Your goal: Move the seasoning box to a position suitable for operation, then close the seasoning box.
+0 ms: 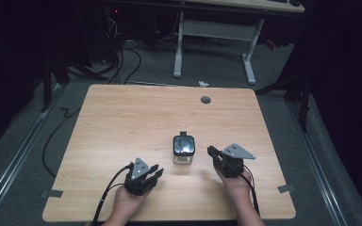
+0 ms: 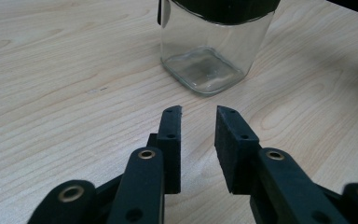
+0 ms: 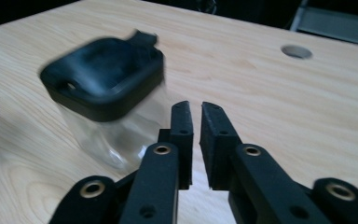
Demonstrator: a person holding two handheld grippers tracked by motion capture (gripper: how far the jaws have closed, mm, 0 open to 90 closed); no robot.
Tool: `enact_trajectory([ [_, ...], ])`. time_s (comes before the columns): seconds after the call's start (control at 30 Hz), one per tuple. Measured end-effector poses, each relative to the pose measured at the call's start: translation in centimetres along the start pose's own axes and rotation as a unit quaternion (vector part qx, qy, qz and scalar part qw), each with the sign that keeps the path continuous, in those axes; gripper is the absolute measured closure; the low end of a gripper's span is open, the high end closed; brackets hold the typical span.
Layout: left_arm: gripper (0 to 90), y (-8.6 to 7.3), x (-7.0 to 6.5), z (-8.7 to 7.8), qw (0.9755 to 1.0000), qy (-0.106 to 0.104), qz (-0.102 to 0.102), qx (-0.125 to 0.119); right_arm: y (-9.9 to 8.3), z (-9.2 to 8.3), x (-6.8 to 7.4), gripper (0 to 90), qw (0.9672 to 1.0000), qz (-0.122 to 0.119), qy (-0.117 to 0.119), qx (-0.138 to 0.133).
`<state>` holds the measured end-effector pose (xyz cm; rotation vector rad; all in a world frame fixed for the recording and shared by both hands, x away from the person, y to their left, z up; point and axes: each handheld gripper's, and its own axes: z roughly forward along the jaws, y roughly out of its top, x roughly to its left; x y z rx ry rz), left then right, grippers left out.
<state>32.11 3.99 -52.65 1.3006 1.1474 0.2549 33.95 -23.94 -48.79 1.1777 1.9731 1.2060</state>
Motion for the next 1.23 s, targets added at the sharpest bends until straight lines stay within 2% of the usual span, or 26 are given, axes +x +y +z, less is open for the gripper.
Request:
enact_trajectory([
  [0.27, 67.5, 0.9, 1.1, -0.4, 0.9997, 0.017, 0.008, -0.017, -2.0, -1.1, -1.5, 75.2, 0.9995, 0.019, -0.021, 0.017],
  [0.53, 64.1, 1.8, 2.5, -0.6, 0.9988, 0.039, 0.012, -0.029, -3.8, -2.5, -3.0, 66.8, 0.9980, 0.015, -0.051, 0.034],
  [0.67, 62.7, 2.5, 3.5, -1.2, 0.9975, 0.056, 0.021, -0.038, -4.8, -3.5, -3.8, 62.3, 0.9964, 0.030, -0.072, 0.036],
  [0.8, 60.1, 3.6, 4.9, -1.9, 0.9959, 0.072, 0.026, -0.047, -5.8, -4.7, -4.5, 52.3, 0.9951, 0.047, -0.081, 0.032],
  [0.93, 56.7, 4.6, 7.3, -2.7, 0.9922, 0.107, 0.040, -0.050, -6.5, -5.7, -5.2, 44.1, 0.9932, 0.059, -0.094, 0.036],
  [1.0, 56.6, 5.1, 8.4, -3.3, 0.9908, 0.118, 0.034, -0.057, -6.6, -6.0, -5.5, 42.5, 0.9919, 0.062, -0.105, 0.036],
  [1.03, 56.7, 5.3, 8.7, -3.5, 0.9905, 0.121, 0.024, -0.060, -6.6, -6.1, -5.7, 41.7, 0.9913, 0.067, -0.108, 0.035],
  [1.1, 56.7, 5.5, 9.1, -3.7, 0.9902, 0.124, 0.013, -0.063, -6.6, -6.2, -5.9, 40.5, 0.9903, 0.075, -0.112, 0.034],
  [1.23, 56.6, 5.2, 8.9, -3.9, 0.9905, 0.122, 0.024, -0.059, -6.6, -5.8, -5.8, 38.4, 0.9910, 0.071, -0.107, 0.038],
])
